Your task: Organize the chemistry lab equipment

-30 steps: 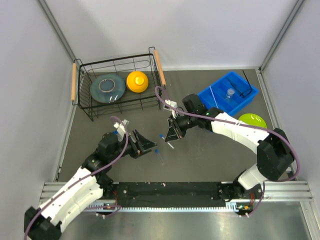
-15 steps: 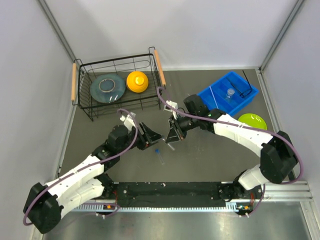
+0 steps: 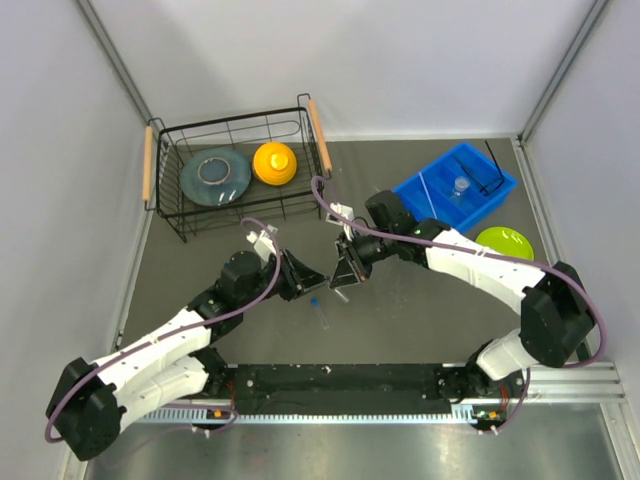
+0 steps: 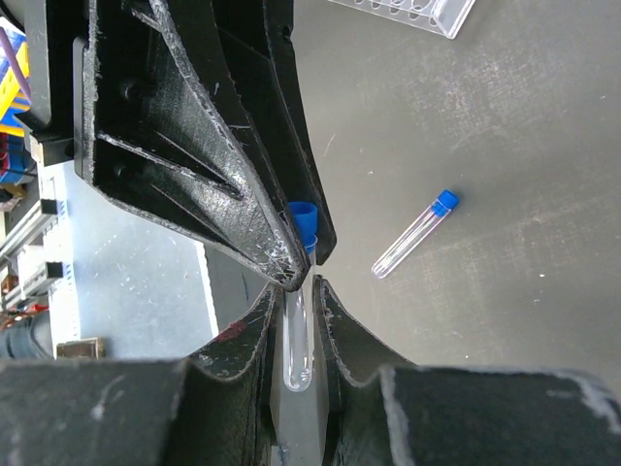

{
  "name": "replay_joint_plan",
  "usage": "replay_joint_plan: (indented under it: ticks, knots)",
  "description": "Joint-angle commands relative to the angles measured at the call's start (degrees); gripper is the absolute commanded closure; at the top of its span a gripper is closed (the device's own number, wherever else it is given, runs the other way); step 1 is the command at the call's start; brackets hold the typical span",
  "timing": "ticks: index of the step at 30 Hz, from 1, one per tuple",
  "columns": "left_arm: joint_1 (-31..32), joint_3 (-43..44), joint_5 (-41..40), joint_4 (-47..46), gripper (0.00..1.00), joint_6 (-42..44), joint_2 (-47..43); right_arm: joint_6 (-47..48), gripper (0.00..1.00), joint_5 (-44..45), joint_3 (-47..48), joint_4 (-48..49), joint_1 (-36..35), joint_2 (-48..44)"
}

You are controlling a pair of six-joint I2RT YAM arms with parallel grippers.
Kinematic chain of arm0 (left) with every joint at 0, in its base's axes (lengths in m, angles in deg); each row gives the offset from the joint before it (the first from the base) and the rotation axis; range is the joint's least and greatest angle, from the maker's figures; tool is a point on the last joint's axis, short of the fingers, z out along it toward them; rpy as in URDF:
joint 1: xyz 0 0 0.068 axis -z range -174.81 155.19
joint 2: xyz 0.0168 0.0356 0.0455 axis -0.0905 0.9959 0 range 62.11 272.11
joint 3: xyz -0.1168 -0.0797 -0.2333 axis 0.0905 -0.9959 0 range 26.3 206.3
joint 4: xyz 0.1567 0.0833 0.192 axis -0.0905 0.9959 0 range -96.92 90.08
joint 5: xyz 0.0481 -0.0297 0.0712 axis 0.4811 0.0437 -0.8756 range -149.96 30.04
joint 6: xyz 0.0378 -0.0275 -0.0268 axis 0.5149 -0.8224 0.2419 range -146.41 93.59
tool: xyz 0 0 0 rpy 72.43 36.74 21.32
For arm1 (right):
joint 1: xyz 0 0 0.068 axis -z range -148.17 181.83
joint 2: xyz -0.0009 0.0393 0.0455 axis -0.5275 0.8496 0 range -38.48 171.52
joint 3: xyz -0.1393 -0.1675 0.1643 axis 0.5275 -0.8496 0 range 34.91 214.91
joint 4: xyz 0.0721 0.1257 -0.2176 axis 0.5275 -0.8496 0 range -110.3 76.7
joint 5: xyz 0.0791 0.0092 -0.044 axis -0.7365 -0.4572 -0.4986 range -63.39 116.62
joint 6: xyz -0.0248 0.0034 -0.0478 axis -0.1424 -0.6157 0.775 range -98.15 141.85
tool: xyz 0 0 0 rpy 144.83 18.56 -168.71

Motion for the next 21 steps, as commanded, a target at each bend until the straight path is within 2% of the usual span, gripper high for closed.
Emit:
replay_joint_plan:
  ticks: [1, 6, 10, 13, 14, 17, 18, 20, 21]
  knots:
    - [0.7, 1.6, -0.3, -3.0, 0.75, -0.5, -0.4, 1.3, 0.89, -0.5, 0.4, 2.1, -1.2, -1.5]
    - [0.9, 1.4, 0.1, -3.1, 0.93, -0.8, -1.1, 2.3, 0.89, 0.4, 0.6, 1.6, -1.8, -1.3]
    - [0.8, 1.2, -0.4, -0.1, 0.98, 0.6, -3.0, 4.1, 0.87, 1.0, 1.0, 0.6, -1.8, -1.4]
    - [0.8, 3.1, -4.7, 11.0, 0.98, 5.3, -6.2, 10.0, 0.63, 1.3, 2.5, -3.1, -1.8, -1.3]
    - [0.8, 4.5, -8.6, 13.8, 0.98, 7.0, -7.1, 12.0, 0.45, 0.9, 3.0, -4.4, -1.8, -1.4]
    - [0.7, 7.6, -15.4, 25.9, 0.98, 12.4, -10.9, 20.2, 0.2, 0.7, 5.6, -10.7, -1.6, -1.8]
    - [0.7, 8.3, -21.6, 28.5, 0.98, 13.7, -12.7, 21.8, 0.16, 1.2, 6.7, -11.8, -1.4, -2.0]
    - [0.6, 11.0, -26.8, 35.7, 0.98, 17.8, -14.2, 25.7, 0.09, 2.7, 7.8, -15.2, -0.2, -2.5]
    - [0.6, 12.0, -32.3, 38.4, 0.98, 19.2, -14.7, 27.4, 0.07, 3.2, 8.8, -16.3, 0.3, -3.0]
